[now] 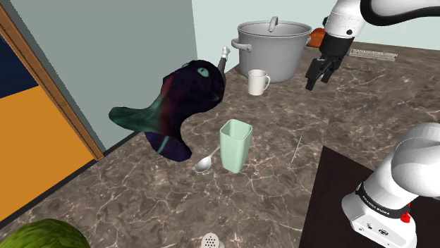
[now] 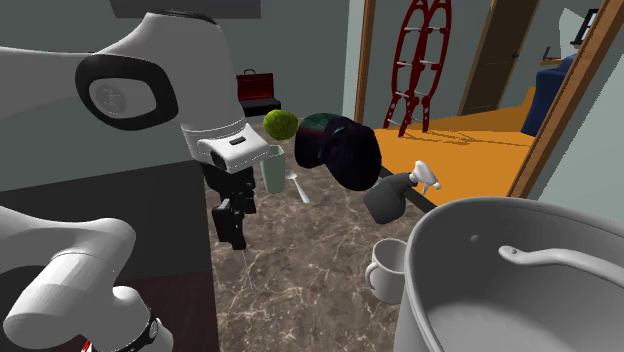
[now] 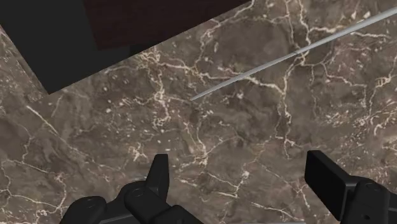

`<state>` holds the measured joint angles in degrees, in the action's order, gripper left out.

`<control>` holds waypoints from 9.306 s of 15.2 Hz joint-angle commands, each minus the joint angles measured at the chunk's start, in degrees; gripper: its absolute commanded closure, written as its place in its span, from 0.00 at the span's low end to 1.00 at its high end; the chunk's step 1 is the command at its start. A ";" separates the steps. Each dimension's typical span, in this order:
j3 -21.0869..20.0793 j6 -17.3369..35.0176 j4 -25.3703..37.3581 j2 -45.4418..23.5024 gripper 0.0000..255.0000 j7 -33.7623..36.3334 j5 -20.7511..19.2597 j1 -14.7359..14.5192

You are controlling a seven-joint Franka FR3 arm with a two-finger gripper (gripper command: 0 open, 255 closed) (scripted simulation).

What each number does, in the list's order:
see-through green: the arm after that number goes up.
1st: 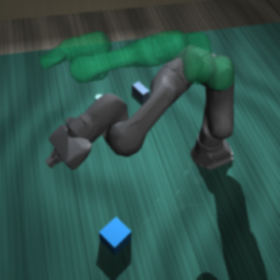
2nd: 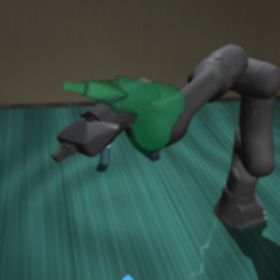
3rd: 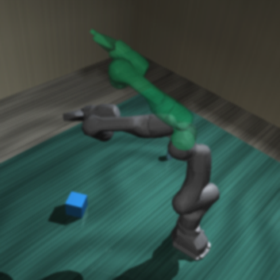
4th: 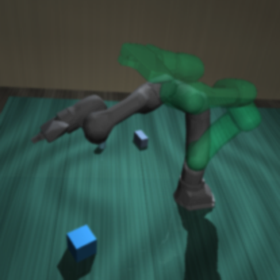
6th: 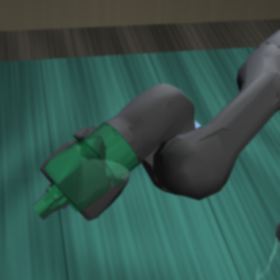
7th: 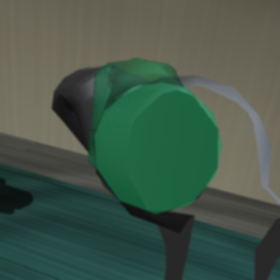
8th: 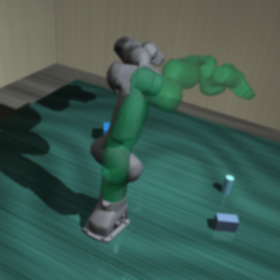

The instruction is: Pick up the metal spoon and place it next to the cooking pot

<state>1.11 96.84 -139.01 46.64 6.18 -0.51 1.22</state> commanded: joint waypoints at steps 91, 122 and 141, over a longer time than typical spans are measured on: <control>-38.73 13.30 29.57 -28.76 1.00 78.96 18.81 9.27; -42.65 -11.14 65.89 -42.10 1.00 87.98 9.05 10.30; -20.90 -19.32 54.66 -26.72 1.00 62.13 20.36 18.14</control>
<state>-21.04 77.75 -83.58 19.39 69.98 19.66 19.04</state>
